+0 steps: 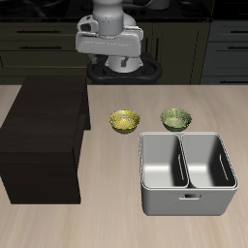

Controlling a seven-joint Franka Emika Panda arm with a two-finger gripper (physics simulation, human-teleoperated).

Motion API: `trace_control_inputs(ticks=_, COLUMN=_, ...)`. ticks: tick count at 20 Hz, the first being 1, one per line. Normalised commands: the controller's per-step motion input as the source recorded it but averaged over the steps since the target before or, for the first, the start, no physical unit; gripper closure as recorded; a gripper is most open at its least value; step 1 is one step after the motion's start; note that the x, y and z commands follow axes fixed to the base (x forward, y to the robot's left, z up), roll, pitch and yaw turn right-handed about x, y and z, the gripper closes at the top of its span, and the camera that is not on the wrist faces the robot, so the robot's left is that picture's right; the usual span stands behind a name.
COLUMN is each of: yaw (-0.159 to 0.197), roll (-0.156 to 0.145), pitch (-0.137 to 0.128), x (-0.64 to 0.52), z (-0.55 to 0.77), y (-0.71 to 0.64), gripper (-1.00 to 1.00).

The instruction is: Place the yellow bowl on top of the shelf

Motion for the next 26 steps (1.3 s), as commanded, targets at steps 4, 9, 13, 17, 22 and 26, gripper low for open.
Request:
trace_control_inputs(ticks=4, yaw=-0.013, roll=0.011, pitch=0.033, x=0.00, z=-0.42, y=0.02, gripper=-1.00)
trace_control_inputs(ticks=9, yaw=-0.013, roll=0.010, pitch=0.025, x=0.00, z=-0.26, y=0.04, gripper=-1.00)
trace_control_inputs(ticks=13, yaw=0.030, roll=-0.004, pitch=0.006, x=-0.06, z=-0.22, y=0.14, gripper=-1.00)
trace_control_inputs(ticks=17, yaw=0.059, roll=0.023, pitch=-0.007, x=-0.10, z=-0.17, y=0.29, gripper=-1.00)
trace_control_inputs(ticks=22, yaw=0.016, roll=0.028, pitch=0.013, x=-0.01, z=-0.16, y=0.20, gripper=-1.00)
trace_control_inputs(ticks=26, yaw=0.010, roll=0.031, pitch=0.019, x=0.02, z=-0.19, y=0.20, gripper=-1.00)
